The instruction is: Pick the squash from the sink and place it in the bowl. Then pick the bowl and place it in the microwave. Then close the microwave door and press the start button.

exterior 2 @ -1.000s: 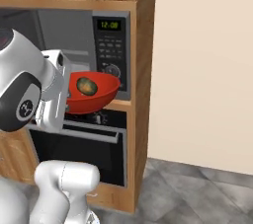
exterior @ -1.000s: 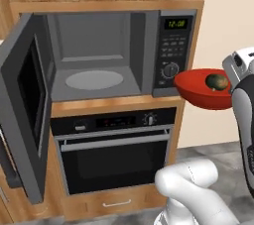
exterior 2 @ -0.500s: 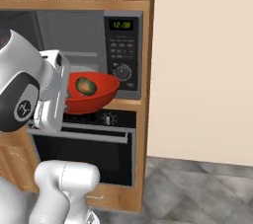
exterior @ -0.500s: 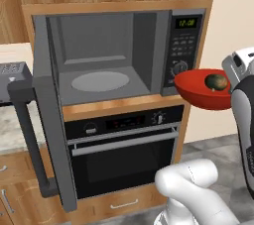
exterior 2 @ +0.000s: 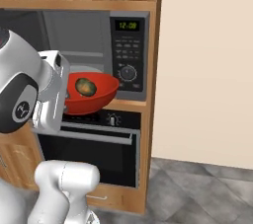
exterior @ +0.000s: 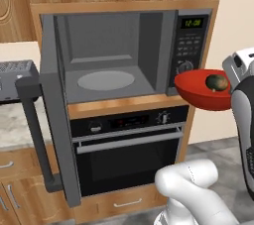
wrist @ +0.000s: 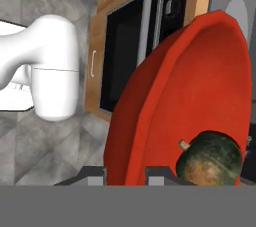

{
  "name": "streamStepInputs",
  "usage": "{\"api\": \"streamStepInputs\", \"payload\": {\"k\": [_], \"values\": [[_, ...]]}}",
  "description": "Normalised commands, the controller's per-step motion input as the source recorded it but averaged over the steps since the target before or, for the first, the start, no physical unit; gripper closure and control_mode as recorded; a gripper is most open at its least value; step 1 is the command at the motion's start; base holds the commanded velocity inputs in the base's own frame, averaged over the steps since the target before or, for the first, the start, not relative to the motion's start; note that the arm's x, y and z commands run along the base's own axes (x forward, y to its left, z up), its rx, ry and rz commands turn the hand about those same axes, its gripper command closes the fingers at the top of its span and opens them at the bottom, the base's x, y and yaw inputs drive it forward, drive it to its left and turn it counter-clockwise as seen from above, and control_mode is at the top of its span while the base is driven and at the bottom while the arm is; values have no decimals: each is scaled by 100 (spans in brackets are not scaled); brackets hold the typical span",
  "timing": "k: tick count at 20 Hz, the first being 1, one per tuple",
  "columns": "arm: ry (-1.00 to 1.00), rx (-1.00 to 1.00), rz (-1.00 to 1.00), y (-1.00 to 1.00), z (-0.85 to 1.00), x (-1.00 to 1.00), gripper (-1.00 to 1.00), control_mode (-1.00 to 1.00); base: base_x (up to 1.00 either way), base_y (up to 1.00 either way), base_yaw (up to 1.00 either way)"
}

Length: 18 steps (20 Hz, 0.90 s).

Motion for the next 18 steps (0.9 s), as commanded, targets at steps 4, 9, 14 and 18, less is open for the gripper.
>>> {"api": "streamStepInputs", "payload": {"k": [4,9,14,18], "values": [[0,0,0,0,0,0,100,100,19,0,17],[0,-2,6,2,-30,5,100,-100,3,0,2],[0,-6,34,94,-47,18,100,-100,0,0,0],[0,-2,19,92,-13,85,100,-100,0,0,0]]}}
